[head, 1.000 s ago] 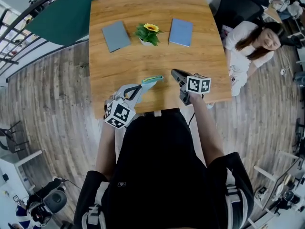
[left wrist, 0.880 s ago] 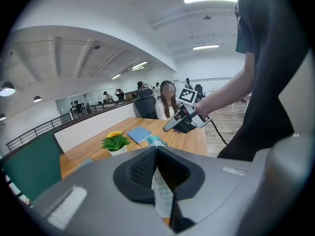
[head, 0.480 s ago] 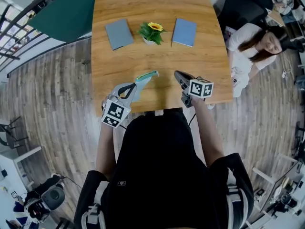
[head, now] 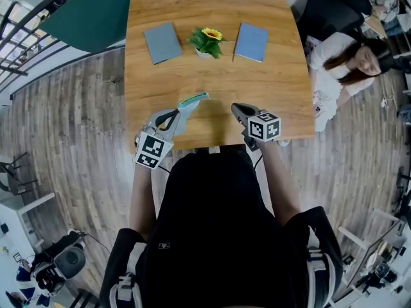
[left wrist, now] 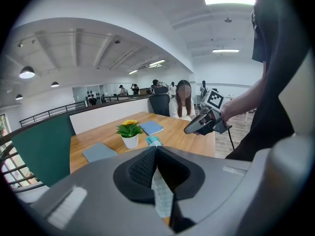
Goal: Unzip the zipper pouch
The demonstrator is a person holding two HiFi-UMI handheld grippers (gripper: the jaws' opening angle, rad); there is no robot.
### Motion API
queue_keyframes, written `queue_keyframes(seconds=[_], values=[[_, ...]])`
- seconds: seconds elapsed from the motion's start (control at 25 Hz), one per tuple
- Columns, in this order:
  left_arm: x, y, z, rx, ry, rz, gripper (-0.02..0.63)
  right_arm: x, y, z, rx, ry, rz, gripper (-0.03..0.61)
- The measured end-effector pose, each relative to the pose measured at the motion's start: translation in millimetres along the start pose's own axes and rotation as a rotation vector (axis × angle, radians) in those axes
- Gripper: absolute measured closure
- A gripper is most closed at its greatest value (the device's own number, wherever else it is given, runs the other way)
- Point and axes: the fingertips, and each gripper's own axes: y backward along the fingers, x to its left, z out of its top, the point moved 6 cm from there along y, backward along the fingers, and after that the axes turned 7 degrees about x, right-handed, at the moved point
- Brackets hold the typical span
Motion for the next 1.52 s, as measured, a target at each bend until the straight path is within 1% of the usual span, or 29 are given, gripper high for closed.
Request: queue_keyframes(seconds=[0.28, 0.48, 0.76, 1.04, 1.52], values=[[1, 2, -5, 0.011, 0.019, 0.008, 0.607, 10, 5, -8, 0.044, 0.084, -0.028, 0.577], [2, 1, -8, 0.018, 0.028, 0.011, 0.607, 14, 10, -9, 0.028, 0.108, -0.033, 0.577], [-2, 0, -13, 0.019, 0.048, 0.008, 0.607, 18, 13, -16, 0.035, 0.159, -0.044, 0.577], [-3, 0, -13, 0.024, 0.051, 0.011, 0.607, 19, 14, -22, 0.057, 0.176, -0.042, 0.577], [-6, -5, -10, 0.013, 0.069, 0.001, 0.607, 12, 16, -27, 0.062, 0.164, -0.05, 0.577]])
